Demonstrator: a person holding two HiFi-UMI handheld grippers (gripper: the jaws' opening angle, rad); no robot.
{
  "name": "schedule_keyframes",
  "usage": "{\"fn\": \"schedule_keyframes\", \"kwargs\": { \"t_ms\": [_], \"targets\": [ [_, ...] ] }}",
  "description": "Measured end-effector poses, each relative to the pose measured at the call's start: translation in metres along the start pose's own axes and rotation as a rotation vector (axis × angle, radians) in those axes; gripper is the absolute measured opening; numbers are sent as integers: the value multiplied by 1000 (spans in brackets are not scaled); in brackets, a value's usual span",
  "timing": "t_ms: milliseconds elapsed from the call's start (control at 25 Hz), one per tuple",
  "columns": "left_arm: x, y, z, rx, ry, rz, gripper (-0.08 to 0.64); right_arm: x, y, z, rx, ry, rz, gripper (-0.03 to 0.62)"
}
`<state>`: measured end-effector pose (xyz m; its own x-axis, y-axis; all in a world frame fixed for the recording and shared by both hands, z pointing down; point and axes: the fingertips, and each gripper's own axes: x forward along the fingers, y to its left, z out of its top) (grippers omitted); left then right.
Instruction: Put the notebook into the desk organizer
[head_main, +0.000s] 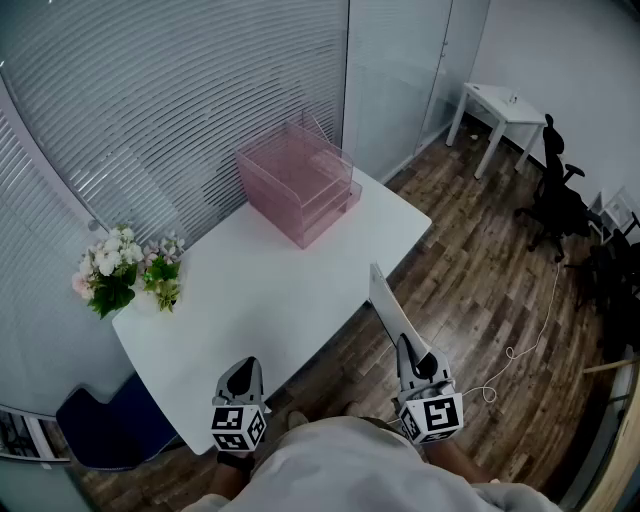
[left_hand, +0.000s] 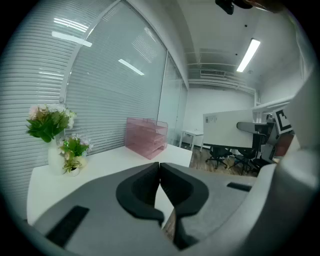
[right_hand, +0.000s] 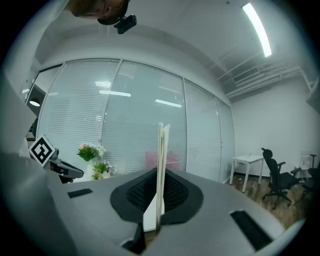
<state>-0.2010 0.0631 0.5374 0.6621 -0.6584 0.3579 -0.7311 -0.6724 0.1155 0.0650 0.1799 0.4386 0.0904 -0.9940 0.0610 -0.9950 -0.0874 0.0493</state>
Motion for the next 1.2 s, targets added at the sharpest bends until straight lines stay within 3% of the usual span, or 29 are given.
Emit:
{"fn": "schedule_keyframes", "kwargs": {
  "t_ms": [720,1040,1200],
  "targets": [
    [13,-14,-5,1,24,2,9,-7,-21,4,15,-32,-27,18],
    [28,-61,-12,-31,29,18,9,-9,-55,4,16,-43,36,18],
    [28,-78,-34,-47,83,24,9,6,-65,0,27,-40,68,18]
  ]
}}
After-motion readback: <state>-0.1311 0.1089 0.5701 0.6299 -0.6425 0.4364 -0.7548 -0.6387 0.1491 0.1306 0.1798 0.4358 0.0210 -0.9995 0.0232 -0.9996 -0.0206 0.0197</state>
